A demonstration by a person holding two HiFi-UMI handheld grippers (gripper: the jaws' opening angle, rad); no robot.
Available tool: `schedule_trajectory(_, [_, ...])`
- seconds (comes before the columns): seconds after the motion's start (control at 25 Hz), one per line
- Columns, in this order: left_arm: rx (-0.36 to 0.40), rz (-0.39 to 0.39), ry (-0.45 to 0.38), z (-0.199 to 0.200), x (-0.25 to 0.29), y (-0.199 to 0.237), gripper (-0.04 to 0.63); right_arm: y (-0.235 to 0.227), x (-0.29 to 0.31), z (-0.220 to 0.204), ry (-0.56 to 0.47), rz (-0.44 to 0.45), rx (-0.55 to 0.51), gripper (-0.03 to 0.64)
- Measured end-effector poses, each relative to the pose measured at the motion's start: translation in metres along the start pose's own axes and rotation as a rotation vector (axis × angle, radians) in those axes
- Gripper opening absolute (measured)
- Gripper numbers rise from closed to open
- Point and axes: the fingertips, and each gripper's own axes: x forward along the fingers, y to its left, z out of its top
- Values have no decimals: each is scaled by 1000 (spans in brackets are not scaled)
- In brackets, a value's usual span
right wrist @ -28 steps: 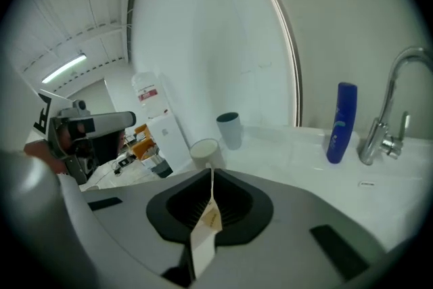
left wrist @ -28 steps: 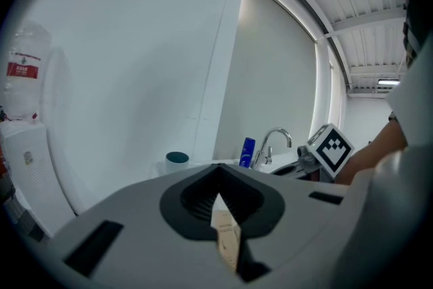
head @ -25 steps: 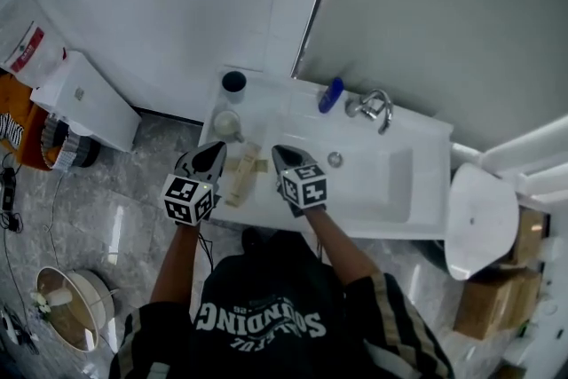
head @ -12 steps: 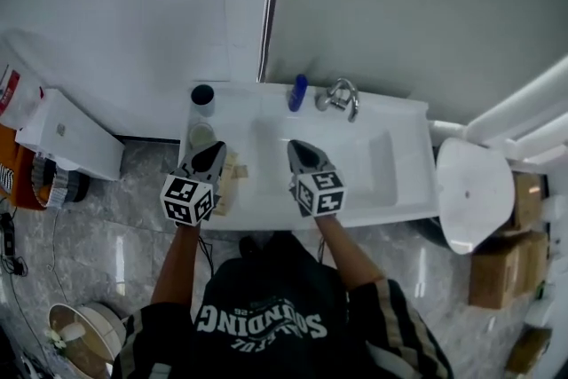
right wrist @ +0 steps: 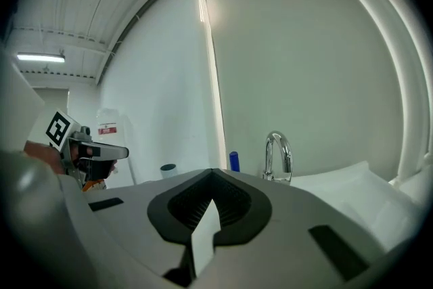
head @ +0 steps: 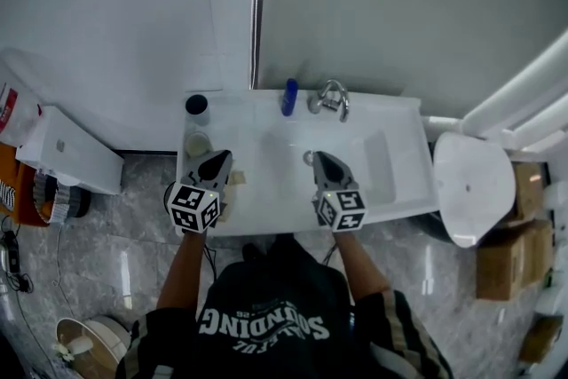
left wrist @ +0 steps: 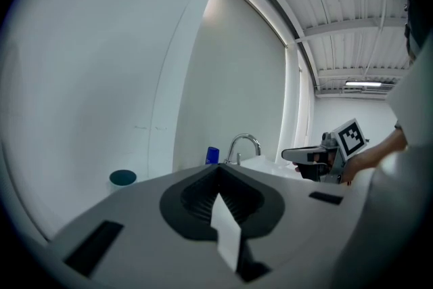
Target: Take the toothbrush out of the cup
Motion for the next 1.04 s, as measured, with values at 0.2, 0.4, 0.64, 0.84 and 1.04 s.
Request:
schedule_trajectory(0.2, [-2,4,-5,3,-2,0,0,7,-3,6,-10,8,-38,-3])
schedule_trajectory(0.4, [-11,11,-5,0,-5,2,0,8,-2,9,-5,26,-65,-3])
schedule_trajectory(0.64, [-16,15,-5,-2,-8,4,0,8,-3,12,-2,40,-98,-3])
schedule_trajectory(0.84, [-13,13,-6,0,-7,4,0,10,-4,12,6,45,-111,-3])
schedule_trajectory(1.04, [-13,7,-7,0,-6,2,0,14,-3,9,10,60,-129,-3])
